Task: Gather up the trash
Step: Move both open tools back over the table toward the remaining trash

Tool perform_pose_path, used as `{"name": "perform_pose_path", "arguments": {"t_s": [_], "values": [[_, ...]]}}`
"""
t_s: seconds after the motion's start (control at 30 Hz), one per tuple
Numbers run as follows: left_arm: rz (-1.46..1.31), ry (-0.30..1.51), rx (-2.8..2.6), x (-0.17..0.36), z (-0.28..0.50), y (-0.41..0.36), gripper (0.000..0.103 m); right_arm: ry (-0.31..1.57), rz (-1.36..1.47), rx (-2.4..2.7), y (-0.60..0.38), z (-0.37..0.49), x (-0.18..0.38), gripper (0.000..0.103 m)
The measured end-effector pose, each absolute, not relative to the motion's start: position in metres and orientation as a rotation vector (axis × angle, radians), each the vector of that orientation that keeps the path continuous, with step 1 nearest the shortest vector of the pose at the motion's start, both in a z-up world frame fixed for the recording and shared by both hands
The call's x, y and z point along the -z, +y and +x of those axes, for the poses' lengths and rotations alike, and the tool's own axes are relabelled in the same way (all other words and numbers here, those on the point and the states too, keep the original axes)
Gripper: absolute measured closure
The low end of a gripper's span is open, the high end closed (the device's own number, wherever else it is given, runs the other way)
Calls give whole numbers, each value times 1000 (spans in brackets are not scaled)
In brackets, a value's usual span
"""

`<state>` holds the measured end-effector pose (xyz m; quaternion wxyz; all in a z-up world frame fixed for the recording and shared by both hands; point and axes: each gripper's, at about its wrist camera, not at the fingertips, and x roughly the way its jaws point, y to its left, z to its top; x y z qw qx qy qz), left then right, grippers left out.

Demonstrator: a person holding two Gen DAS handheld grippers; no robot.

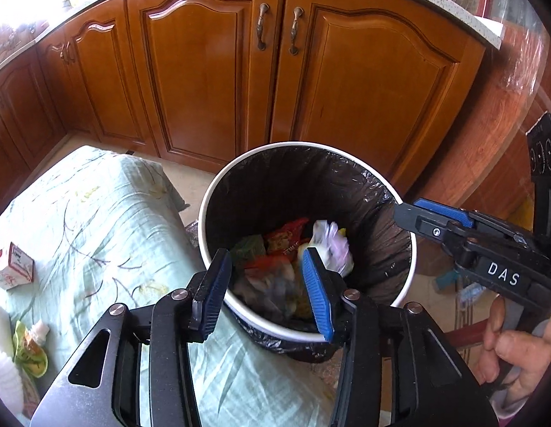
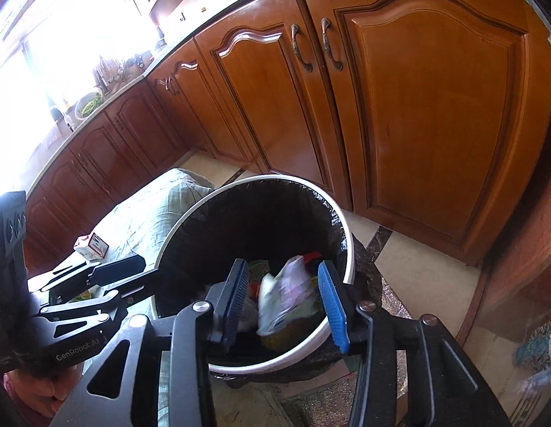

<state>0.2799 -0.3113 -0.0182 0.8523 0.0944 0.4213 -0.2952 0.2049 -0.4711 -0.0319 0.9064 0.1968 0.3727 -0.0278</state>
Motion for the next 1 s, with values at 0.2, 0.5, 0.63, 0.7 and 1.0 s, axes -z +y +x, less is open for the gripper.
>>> {"name": "perform_pose_path", "arguments": {"t_s": [0.2,0.5,0.63,0.7,1.0], "values": [[106,864,597,15,256,-274,60,714,455,48,-458,181,31,48],[24,823,489,18,211,-210,55,659,507,-37,-410,157,30,36],[-5,819,450,21,196,-181,55,676,512,-90,-386,156,32,35],[-23,818,421,24,190,-164,55,688,510,-113,-374,158,34,35],[-109,853,306,43,172,-86,55,751,489,-187,-325,159,49,35]]}}
